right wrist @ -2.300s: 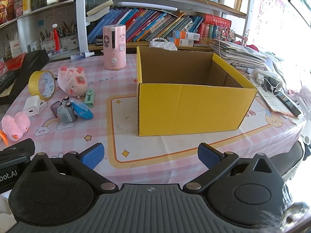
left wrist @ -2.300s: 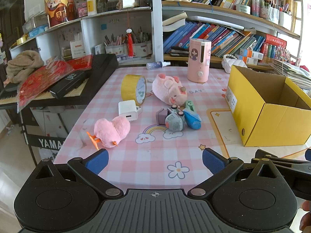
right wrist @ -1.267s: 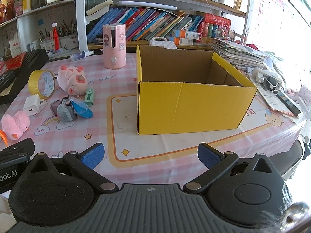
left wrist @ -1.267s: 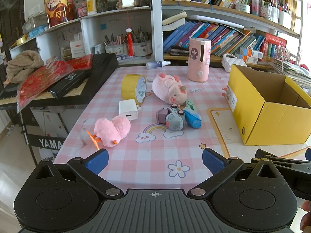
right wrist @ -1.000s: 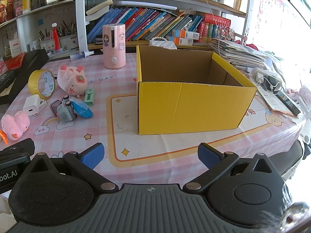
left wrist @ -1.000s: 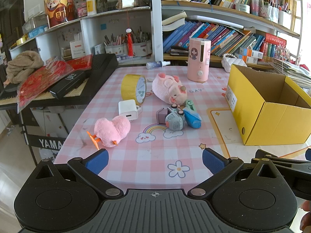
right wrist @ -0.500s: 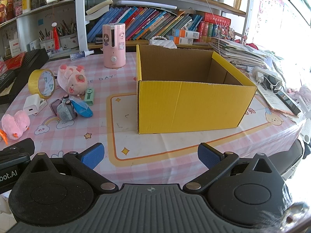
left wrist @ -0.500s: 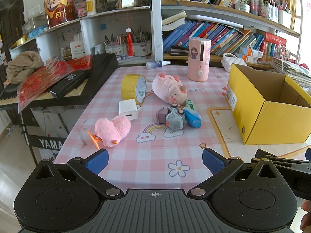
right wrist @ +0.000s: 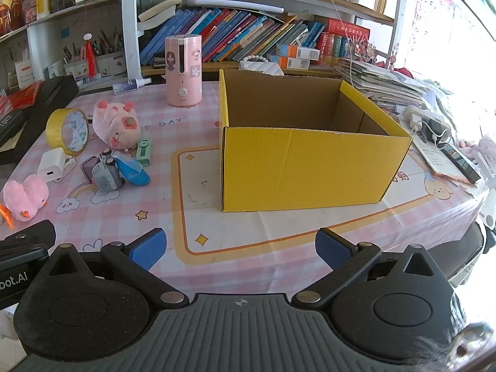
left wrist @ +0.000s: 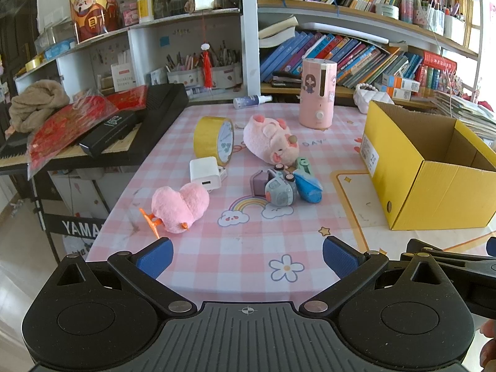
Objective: Organize objects
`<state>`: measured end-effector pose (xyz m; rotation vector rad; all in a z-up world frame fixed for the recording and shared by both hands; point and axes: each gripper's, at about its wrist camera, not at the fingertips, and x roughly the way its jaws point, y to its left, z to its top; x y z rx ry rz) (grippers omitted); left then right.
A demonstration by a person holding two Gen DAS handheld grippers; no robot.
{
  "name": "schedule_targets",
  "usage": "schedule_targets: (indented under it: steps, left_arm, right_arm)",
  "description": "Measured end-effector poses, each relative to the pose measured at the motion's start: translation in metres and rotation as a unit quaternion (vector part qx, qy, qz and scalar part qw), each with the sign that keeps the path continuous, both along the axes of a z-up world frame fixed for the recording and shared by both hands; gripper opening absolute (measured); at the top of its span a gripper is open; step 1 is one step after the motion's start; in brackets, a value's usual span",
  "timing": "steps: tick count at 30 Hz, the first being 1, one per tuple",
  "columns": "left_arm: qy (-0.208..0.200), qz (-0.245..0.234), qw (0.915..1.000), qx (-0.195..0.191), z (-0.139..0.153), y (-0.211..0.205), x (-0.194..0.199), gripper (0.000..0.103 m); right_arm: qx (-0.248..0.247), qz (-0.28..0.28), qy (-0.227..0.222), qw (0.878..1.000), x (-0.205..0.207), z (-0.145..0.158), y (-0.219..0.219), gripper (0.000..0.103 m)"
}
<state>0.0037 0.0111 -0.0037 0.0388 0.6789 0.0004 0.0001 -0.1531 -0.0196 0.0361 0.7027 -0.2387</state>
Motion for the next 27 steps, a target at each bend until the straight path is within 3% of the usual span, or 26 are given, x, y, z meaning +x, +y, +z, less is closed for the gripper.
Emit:
schedule_targets:
  steps: [27]
  left_arm:
    - [0.0, 0.0, 1.0, -0.001, -0.0004, 0.0004, 0.0004, 0.103]
  right_arm:
    - [0.001, 0.0, 0.002, 1.0, 0.0017, 0.0004, 0.0024, 0.103]
